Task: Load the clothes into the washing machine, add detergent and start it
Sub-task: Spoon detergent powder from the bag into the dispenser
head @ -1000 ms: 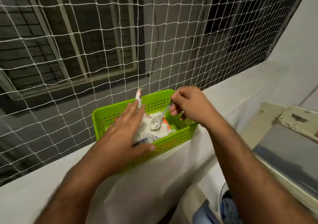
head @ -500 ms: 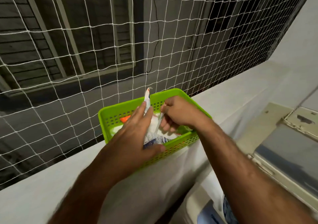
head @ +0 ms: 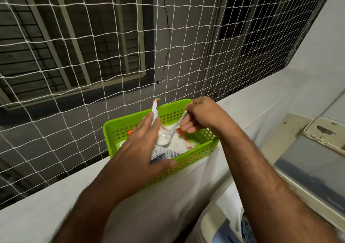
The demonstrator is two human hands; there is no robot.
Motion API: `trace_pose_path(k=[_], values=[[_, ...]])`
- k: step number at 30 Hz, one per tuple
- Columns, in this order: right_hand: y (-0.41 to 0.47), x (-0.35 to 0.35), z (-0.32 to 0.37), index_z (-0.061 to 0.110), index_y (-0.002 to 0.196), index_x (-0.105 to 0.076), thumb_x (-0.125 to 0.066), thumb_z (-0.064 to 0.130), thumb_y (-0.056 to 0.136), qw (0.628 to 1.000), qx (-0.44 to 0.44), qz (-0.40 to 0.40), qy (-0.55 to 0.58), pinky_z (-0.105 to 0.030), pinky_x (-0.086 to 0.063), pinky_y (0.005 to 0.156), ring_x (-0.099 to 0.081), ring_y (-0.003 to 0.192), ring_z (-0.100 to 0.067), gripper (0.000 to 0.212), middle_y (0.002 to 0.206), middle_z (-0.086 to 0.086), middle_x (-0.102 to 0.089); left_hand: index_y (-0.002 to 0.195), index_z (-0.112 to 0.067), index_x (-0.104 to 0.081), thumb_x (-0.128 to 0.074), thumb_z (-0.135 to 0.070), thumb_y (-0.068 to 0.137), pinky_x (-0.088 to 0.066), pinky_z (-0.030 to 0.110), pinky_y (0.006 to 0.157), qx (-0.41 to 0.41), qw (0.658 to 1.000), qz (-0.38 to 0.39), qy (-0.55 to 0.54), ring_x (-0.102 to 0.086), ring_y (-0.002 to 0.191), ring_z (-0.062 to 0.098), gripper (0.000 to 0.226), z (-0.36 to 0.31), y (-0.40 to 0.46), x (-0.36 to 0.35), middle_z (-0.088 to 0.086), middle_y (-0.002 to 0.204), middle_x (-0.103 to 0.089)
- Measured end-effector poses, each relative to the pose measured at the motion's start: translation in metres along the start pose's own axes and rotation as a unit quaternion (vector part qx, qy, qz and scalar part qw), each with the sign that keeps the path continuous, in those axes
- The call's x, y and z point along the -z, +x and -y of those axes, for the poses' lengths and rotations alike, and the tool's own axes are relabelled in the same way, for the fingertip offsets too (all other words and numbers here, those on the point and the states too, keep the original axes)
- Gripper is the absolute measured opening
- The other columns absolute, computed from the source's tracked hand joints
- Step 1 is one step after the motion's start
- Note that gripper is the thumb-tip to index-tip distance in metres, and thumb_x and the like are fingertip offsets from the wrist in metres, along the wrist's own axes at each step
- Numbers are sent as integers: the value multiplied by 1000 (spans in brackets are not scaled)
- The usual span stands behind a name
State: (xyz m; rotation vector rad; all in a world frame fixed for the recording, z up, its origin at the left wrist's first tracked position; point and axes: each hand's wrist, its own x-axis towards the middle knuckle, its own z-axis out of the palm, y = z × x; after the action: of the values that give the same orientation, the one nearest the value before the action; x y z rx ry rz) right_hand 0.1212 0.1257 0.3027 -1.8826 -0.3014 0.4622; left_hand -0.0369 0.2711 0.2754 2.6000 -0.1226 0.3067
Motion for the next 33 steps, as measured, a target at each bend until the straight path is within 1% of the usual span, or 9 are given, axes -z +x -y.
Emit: trace_pose_path(k=[4, 9, 13, 18, 21, 24, 27, 31, 33], values=[[-4, 17, 0, 7, 80, -48, -38, 9, 103, 998, 18, -43, 45, -25, -52, 38, -62, 39, -18, 25, 55, -13, -64, 149, -32, 5, -32, -81, 62, 14, -4, 96, -3, 1000, -11, 12, 14, 137, -12, 107, -6, 5, 2, -24, 149, 17], [-17, 43, -4, 8, 83, -49, -39, 9, 103, 991, 35, -89, 92, -22, -50, 37, -63, 39, -16, 22, 46, -6, -64, 149, -31, 2, -30, -82, 62, 10, 1, 102, -27, 999, -23, -1, 13, 140, -9, 107, -27, 14, -2, -23, 151, 17], [-34, 80, -14, 8, 83, -48, -41, 11, 102, 981, 34, -132, 135, -24, -54, 42, -64, 43, -18, 20, 49, -8, -65, 151, -26, -4, -30, -80, 64, 14, 1, 102, -60, 998, -17, 4, 25, 131, -17, 106, -52, 28, -17, -16, 155, 9], [-69, 142, -40, 5, 81, -53, -43, 9, 100, 965, 20, -208, 158, -26, -55, 45, -64, 45, -20, 22, 51, -8, -65, 153, -26, -2, -28, -80, 64, 18, -3, 97, -103, 995, 8, -8, 14, 139, -8, 107, -97, 51, -52, -21, 151, 17], [-93, 182, -64, 2, 81, -54, -43, 9, 100, 949, 2, -258, 182, -29, -57, 46, -64, 45, -21, 23, 51, -9, -65, 152, -27, 0, -33, -78, 69, 20, -4, 93, -124, 992, 34, -20, 15, 136, -11, 103, -127, 64, -83, -23, 149, 18], [-119, 221, -97, 1, 74, -53, -40, 10, 102, 930, -32, -307, 199, -25, -54, 42, -63, 42, -18, 32, 45, -5, -63, 152, -28, -2, -30, -81, 68, 10, 8, 107, -151, 985, 63, -50, 15, 138, -11, 103, -155, 74, -119, -25, 149, 16], [-144, 259, -142, 1, 76, -56, -38, 12, 102, 909, -64, -355, 207, -25, -55, 44, -64, 47, -20, 34, 50, -7, -65, 152, -31, 1, -46, -73, 81, -2, 22, 116, -147, 977, 125, -86, 11, 140, -8, 95, -181, 80, -158, -27, 148, 16], [-178, 297, -210, 0, 75, -57, -39, 12, 102, 870, -129, -417, 227, -25, -54, 42, -63, 44, -19, 35, 54, -11, -65, 153, -24, -3, -41, -69, 78, -4, 23, 117, -152, 961, 211, -89, 4, 145, 1, 95, -203, 89, -219, -16, 158, 7], [-194, 311, -249, -1, 77, -56, -40, 12, 102, 848, -159, -449, 232, -26, -54, 42, -63, 43, -19, 32, 51, -9, -66, 153, -22, -3, -47, -62, 86, -5, 26, 119, -138, 950, 264, -95, 1, 147, 5, 90, -212, 92, -256, -10, 160, 5]])
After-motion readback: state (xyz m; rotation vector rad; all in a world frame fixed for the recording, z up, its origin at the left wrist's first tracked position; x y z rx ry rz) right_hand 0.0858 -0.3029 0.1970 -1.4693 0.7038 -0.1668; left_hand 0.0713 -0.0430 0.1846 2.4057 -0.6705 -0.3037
